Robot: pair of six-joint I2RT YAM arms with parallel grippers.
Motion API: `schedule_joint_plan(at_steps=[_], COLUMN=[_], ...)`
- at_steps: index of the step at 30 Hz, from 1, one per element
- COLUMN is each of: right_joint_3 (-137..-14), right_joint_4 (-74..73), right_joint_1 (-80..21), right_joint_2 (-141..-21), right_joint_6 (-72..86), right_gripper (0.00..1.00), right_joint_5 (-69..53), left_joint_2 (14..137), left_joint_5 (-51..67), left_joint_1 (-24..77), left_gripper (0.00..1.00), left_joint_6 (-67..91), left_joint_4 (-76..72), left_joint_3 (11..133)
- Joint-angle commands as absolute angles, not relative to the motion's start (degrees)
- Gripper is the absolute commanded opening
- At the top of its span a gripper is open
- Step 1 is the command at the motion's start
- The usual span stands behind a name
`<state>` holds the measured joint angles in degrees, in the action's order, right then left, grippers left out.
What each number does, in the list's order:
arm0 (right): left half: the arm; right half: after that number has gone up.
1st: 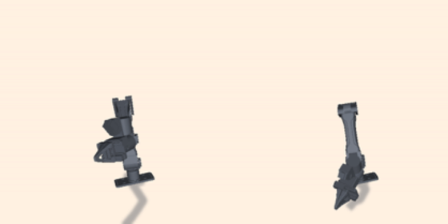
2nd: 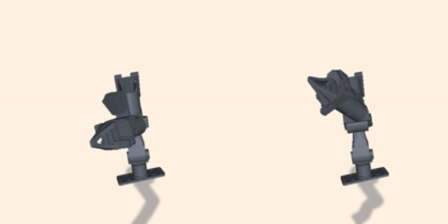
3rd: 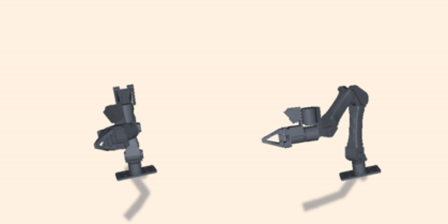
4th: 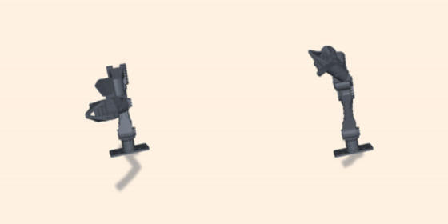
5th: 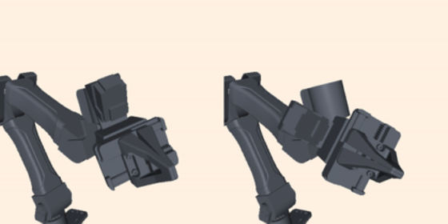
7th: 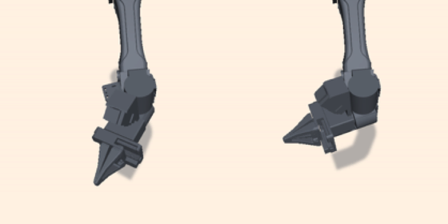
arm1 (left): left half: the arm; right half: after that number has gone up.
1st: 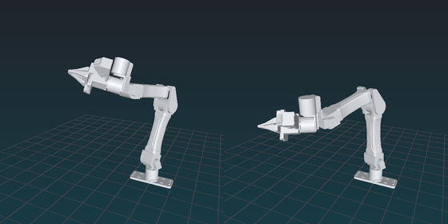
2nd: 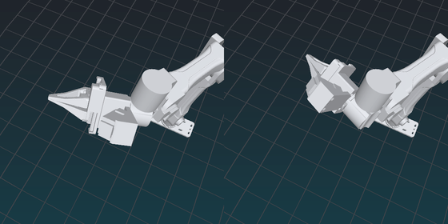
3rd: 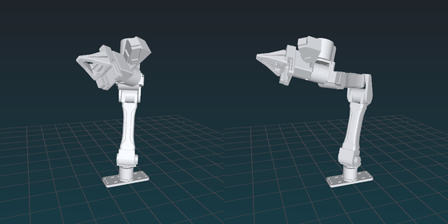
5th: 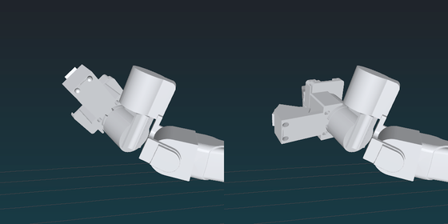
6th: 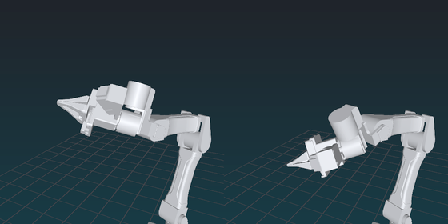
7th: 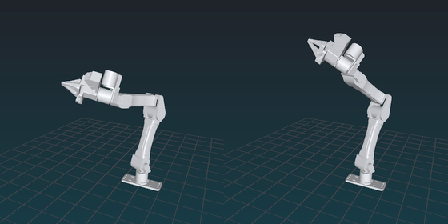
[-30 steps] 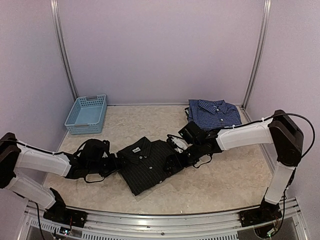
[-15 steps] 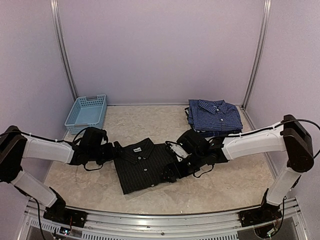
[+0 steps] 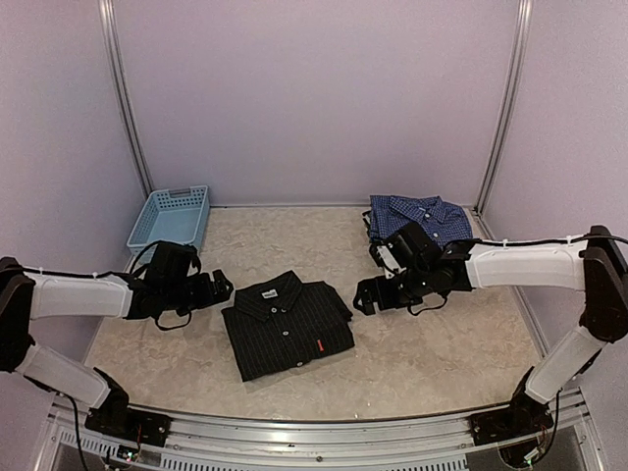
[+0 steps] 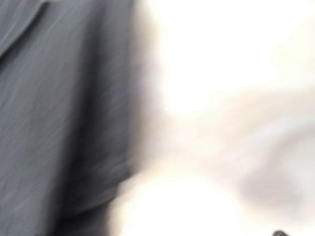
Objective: Fold and stack the long sleeve shirts
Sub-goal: Adjust the square-folded shirt at the center of the board, then move the square-folded shirt to the center of the board.
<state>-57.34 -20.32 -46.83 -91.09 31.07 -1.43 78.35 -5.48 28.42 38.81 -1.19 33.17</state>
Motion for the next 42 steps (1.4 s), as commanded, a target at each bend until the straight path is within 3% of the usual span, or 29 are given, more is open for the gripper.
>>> schedule_joint_plan(at_steps=[1,15,29,37,42], right_joint_3=[-58.8,-76.5,-73.9,-79.6,-82.3], right_joint_4=[-21.3,-17.8,-9.6,-9.1,-9.3], right_joint_1=[-39.0,-18.2,3.2,7.2,7.8], right_joint_2=[-87.7,-100.4,-104.9,-114.5,-119.2], right_joint_6=[26.2,18.2,20.9,21.4,21.1], right_gripper=[0.96,0.97,0.94,0.98,0.94], right_joint_5=[7.3,12.4,-9.2,-19.2,-23.8], left_joint_2=[73.8,68.6,67.9,68.1,68.0], left_joint_5=[-7.0,-7.2,-6.2,-5.8,-5.5], left_joint_1=[28.2,28.1,28.2,28.2,28.3], left_gripper=[0.98,0.98,0.98,0.98,0.98], left_joint_6=[37.7,38.1,38.1,38.7,39.1], left_joint_4=[0.9,2.6,2.0,1.8,1.6], left_joint_3=[34.2,33.0,32.7,32.5,32.3])
